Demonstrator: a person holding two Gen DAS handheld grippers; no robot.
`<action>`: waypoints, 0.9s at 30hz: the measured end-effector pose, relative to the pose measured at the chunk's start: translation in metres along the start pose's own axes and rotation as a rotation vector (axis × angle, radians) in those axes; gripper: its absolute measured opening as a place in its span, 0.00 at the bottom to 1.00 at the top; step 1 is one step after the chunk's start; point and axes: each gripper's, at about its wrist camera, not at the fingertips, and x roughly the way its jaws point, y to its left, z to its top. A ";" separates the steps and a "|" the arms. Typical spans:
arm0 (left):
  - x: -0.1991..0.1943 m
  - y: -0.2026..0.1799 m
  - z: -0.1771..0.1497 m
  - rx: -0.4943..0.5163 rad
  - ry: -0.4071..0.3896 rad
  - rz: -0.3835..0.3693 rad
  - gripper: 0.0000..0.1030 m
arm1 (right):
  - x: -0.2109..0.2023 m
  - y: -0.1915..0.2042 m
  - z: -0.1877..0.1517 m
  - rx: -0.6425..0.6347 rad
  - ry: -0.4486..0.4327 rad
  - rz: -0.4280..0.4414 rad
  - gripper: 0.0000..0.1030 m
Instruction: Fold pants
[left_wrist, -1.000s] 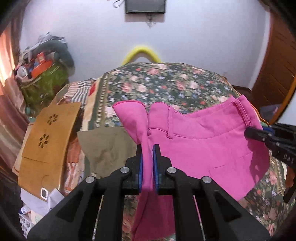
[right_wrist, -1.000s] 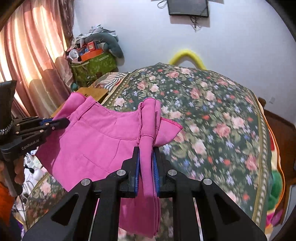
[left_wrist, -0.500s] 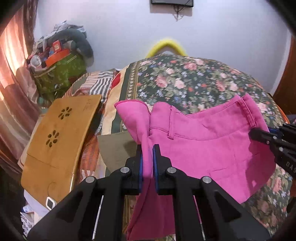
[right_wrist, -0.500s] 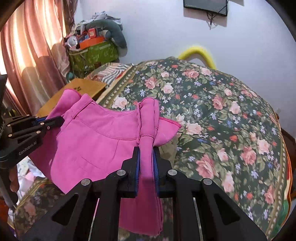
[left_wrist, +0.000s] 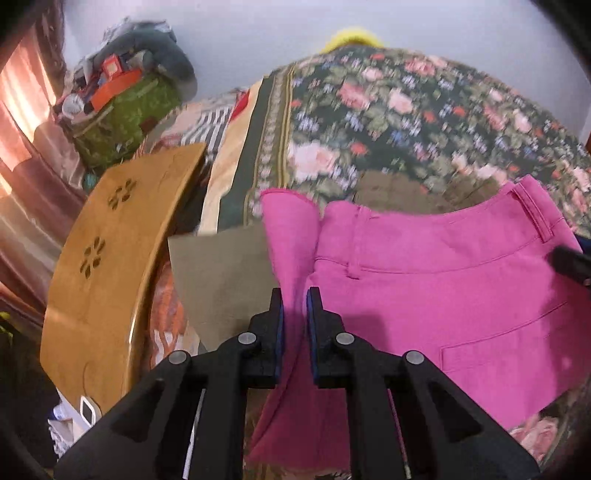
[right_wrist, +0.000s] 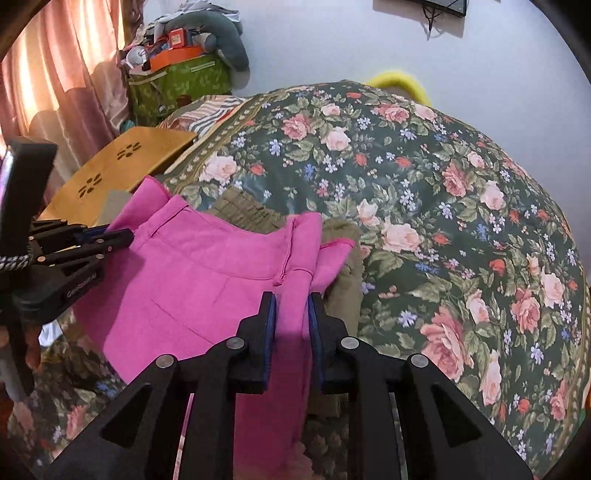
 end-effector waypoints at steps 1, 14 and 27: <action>0.003 0.004 -0.003 -0.014 0.007 0.002 0.12 | -0.003 -0.003 -0.003 0.004 0.000 -0.007 0.15; -0.028 0.043 -0.029 -0.078 0.038 0.001 0.48 | -0.051 -0.040 -0.031 0.092 0.008 0.011 0.16; -0.215 0.029 -0.058 -0.080 -0.225 -0.107 0.48 | -0.219 0.010 -0.045 -0.024 -0.343 0.042 0.35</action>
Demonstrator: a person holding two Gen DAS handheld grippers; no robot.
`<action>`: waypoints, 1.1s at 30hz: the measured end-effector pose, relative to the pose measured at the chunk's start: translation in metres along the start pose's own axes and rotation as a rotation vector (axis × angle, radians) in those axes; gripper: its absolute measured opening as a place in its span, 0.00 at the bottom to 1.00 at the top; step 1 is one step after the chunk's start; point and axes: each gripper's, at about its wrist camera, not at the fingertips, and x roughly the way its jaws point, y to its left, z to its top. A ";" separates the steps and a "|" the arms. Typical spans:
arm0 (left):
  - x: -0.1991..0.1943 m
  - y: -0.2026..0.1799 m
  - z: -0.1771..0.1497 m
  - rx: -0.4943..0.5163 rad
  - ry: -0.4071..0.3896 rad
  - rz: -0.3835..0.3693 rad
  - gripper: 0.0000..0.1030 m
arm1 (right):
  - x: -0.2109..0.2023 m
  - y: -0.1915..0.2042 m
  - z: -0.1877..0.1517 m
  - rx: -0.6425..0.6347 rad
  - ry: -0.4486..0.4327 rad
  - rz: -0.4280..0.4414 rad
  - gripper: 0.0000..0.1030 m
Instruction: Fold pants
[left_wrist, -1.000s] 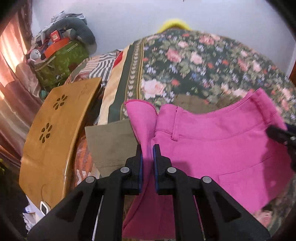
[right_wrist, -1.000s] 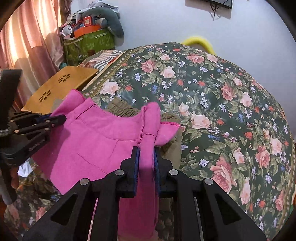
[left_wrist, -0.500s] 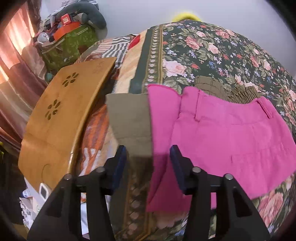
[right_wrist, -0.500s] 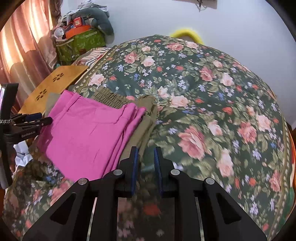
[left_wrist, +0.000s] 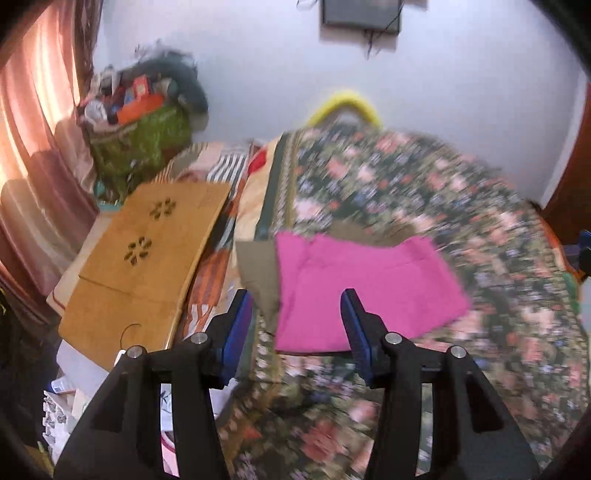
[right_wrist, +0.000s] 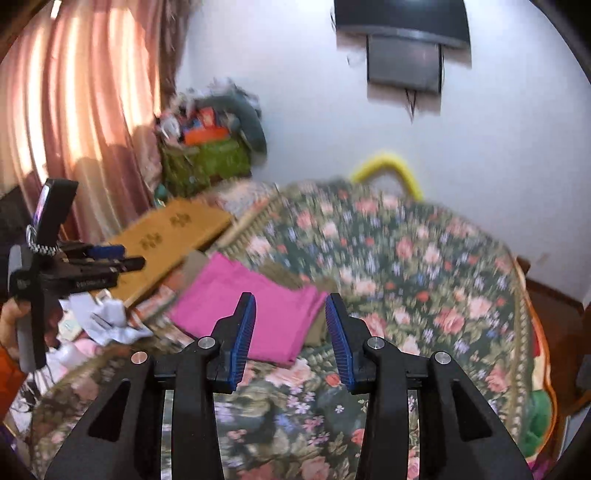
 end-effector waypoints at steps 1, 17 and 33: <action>-0.018 -0.005 -0.001 0.008 -0.028 -0.005 0.48 | -0.012 0.004 0.002 -0.002 -0.026 0.003 0.35; -0.283 -0.050 -0.066 0.050 -0.473 -0.119 0.48 | -0.188 0.054 -0.013 0.034 -0.366 0.069 0.35; -0.358 -0.057 -0.125 -0.003 -0.611 -0.100 0.84 | -0.230 0.070 -0.047 0.104 -0.452 -0.001 0.83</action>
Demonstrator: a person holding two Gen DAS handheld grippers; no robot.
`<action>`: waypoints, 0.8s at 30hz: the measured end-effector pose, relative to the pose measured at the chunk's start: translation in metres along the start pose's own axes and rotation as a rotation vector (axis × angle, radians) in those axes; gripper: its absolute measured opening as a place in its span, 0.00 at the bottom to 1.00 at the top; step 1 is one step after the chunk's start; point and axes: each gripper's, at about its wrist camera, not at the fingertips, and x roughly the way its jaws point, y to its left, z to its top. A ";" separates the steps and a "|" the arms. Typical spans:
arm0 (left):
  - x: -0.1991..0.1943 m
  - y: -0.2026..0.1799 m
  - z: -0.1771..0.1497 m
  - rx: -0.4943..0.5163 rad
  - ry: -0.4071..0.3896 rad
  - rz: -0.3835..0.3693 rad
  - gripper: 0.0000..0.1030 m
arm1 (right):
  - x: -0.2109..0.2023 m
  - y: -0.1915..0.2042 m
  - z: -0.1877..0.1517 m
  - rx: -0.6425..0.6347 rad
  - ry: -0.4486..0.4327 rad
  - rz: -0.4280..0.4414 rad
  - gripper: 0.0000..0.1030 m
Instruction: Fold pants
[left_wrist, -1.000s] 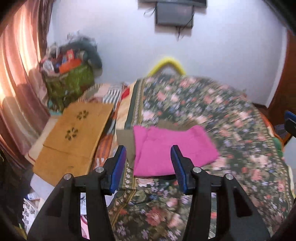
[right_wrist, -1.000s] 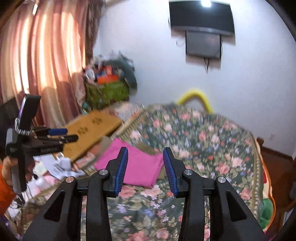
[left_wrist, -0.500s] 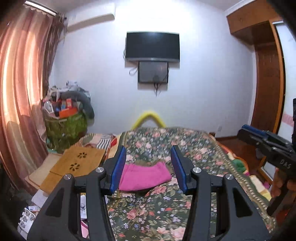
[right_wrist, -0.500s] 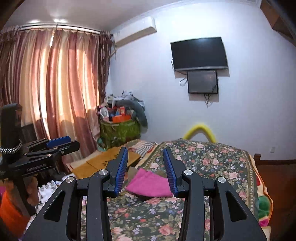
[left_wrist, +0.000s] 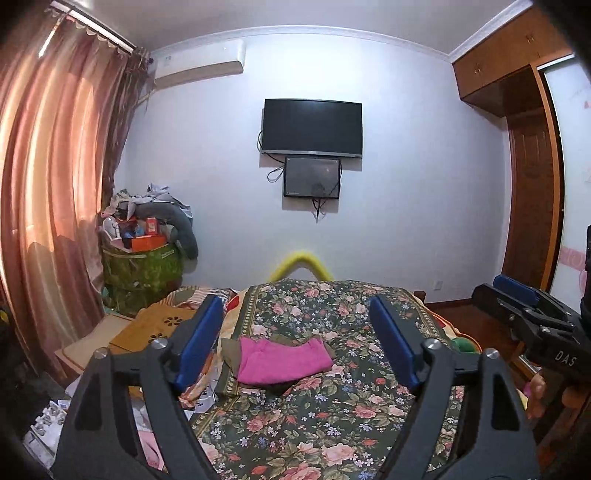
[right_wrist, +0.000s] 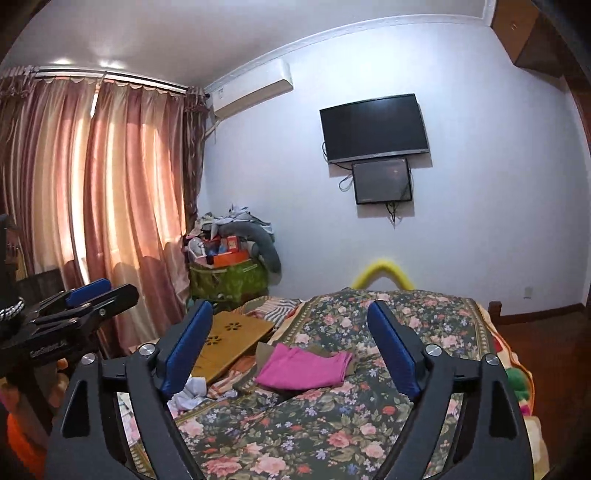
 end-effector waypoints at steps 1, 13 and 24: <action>-0.003 0.000 0.000 -0.002 -0.002 -0.001 0.86 | 0.001 0.001 0.000 -0.003 0.006 -0.003 0.85; -0.011 0.003 -0.006 -0.021 -0.011 0.015 0.99 | -0.009 0.011 -0.006 -0.054 0.007 -0.049 1.00; -0.008 -0.001 -0.012 -0.001 -0.005 0.015 1.00 | -0.013 0.013 -0.010 -0.055 0.006 -0.048 1.00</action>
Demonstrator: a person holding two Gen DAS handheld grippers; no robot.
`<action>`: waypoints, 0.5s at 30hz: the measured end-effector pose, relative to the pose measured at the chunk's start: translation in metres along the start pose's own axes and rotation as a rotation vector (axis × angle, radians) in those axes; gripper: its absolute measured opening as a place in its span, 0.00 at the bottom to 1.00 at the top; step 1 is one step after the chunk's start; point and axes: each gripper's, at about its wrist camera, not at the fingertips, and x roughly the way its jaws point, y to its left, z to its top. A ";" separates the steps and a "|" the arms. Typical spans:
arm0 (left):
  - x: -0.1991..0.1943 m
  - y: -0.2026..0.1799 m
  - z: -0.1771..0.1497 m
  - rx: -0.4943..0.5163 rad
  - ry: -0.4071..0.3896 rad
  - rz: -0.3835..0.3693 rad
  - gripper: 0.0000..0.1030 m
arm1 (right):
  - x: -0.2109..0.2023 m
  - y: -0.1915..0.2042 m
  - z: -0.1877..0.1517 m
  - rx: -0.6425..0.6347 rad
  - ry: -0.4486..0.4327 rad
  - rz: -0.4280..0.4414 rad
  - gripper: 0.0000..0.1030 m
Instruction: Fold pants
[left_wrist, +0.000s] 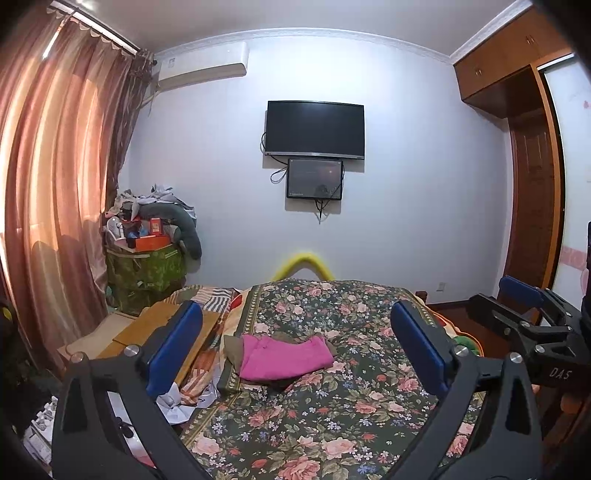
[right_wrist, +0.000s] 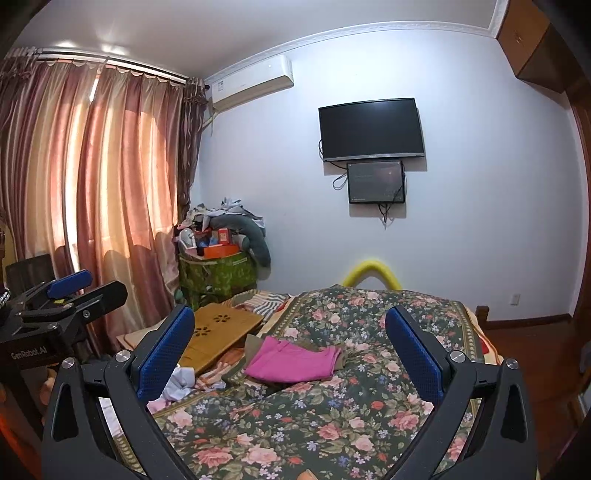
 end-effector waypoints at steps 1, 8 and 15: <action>0.001 0.000 -0.001 0.002 0.002 0.000 1.00 | 0.000 0.000 0.000 0.000 0.000 -0.001 1.00; 0.004 -0.002 -0.003 0.007 0.009 -0.003 1.00 | -0.001 -0.001 -0.001 0.003 0.007 -0.005 1.00; 0.006 -0.003 -0.004 0.012 0.012 -0.009 1.00 | -0.003 -0.001 0.000 0.007 0.011 -0.009 1.00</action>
